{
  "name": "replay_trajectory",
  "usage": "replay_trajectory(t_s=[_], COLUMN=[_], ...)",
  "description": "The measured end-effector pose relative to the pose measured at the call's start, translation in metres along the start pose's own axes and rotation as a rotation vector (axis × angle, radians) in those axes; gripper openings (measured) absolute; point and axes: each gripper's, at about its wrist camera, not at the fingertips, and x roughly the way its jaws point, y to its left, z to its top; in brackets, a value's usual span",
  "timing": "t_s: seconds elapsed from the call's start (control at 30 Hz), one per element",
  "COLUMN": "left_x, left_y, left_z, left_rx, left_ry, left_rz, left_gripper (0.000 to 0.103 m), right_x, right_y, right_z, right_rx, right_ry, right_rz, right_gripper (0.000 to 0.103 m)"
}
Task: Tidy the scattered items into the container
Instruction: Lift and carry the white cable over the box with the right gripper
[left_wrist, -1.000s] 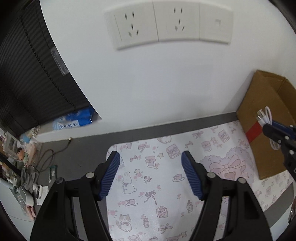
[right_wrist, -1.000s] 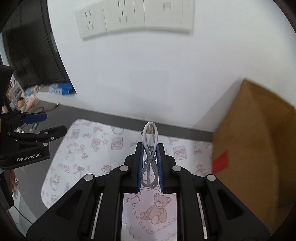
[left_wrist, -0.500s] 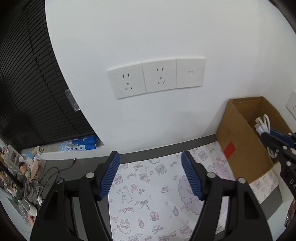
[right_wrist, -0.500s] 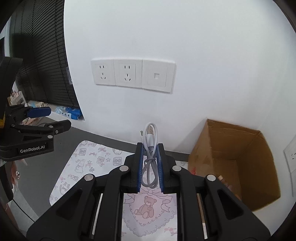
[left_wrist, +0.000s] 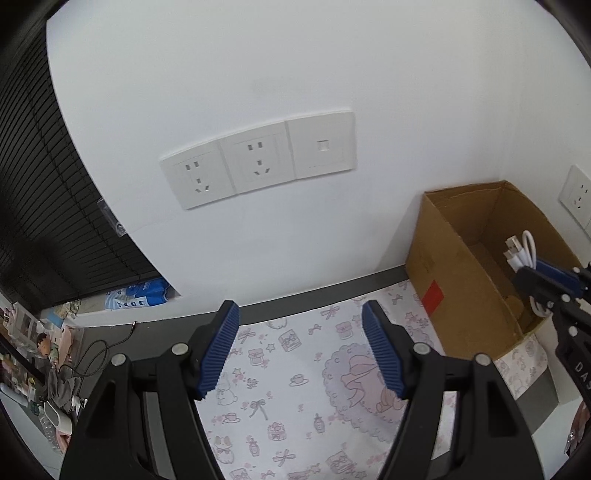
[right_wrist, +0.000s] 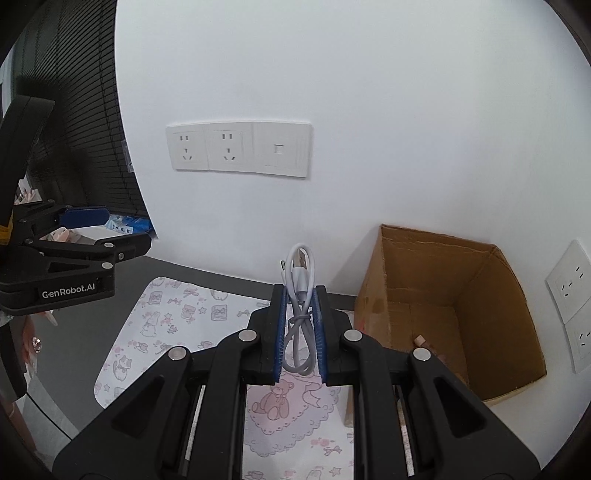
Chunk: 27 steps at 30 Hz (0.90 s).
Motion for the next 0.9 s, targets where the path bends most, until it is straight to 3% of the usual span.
replay_trajectory(t_s=[0.17, 0.43, 0.9], left_x=[0.013, 0.027, 0.066], left_y=[-0.054, -0.131, -0.205], left_z=[0.011, 0.031, 0.051], left_rx=[0.014, 0.071, 0.15], left_ry=[0.026, 0.028, 0.081], left_rz=[-0.027, -0.085, -0.189], left_gripper=[0.068, 0.068, 0.068], right_x=[0.004, 0.001, 0.002], right_y=[-0.044, -0.123, -0.208], right_z=[-0.006, -0.021, -0.04], right_rx=[0.012, 0.054, 0.129], right_ry=[0.01, 0.032, 0.083], right_rz=[0.012, -0.041, -0.134], right_gripper=[0.014, 0.014, 0.014])
